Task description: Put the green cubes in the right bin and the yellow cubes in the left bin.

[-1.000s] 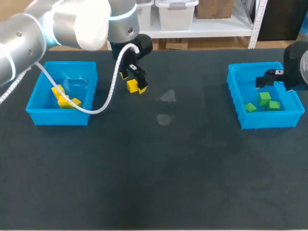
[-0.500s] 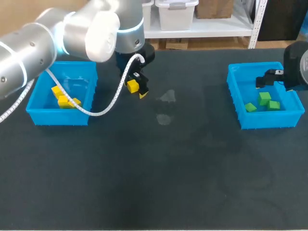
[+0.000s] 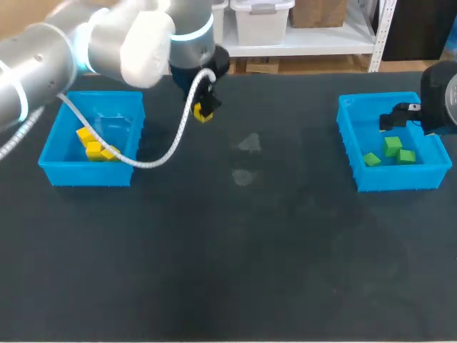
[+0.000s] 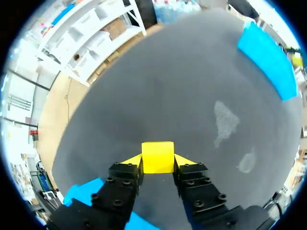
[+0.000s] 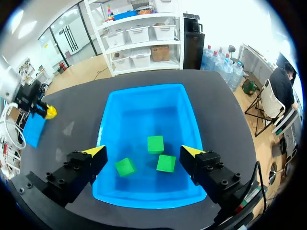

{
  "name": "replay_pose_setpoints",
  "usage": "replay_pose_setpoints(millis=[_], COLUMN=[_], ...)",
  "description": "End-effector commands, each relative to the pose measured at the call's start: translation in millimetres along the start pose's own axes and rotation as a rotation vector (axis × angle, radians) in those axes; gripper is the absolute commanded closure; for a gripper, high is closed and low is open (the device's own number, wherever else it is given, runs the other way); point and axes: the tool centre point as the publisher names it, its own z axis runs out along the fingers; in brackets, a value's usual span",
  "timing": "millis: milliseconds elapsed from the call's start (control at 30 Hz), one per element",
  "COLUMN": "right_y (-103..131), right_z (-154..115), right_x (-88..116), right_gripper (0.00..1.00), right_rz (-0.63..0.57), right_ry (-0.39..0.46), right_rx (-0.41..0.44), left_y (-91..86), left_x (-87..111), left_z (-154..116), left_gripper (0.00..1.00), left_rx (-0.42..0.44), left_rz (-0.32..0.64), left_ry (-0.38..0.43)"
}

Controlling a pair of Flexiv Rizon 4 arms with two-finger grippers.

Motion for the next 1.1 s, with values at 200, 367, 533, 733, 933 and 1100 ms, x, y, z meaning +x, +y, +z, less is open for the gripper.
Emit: replay_pose_setpoints(millis=[200,367,533,733,933,1100], right_y=[-0.3,-0.3,-0.3,-0.3,-0.3,-0.3], right_z=[0.7,0.7,0.7,0.7,0.7,0.7], right_x=[3.6,3.6,3.6,3.6,3.6,3.6], right_gripper=[0.0,0.0,0.0,0.0,0.0,0.0], right_rz=[0.002,0.002,0.002,0.002,0.002,0.002], right_ry=[-0.044,-0.044,-0.044,-0.044,-0.044,-0.044], right_rx=[0.0,0.0,0.0,0.0,0.0,0.0], left_y=[57.3,89.2,102.3,105.2,112.6,114.3], left_x=[52.1,93.7,128.6,145.8,140.5,132.3], left_z=[-100.3,-109.6,-94.3,-72.2,-74.1,-83.0], left_gripper=[1.0,1.0,1.0,1.0,0.0,0.0], left_rx=[-0.104,-0.132,-0.137,-0.132,-0.129,-0.086], left_rz=[-0.211,-0.325,-0.387,-0.417,-0.457,-0.512], left_ry=[-0.244,-0.206,-0.138,-0.084,-0.098,-0.141])
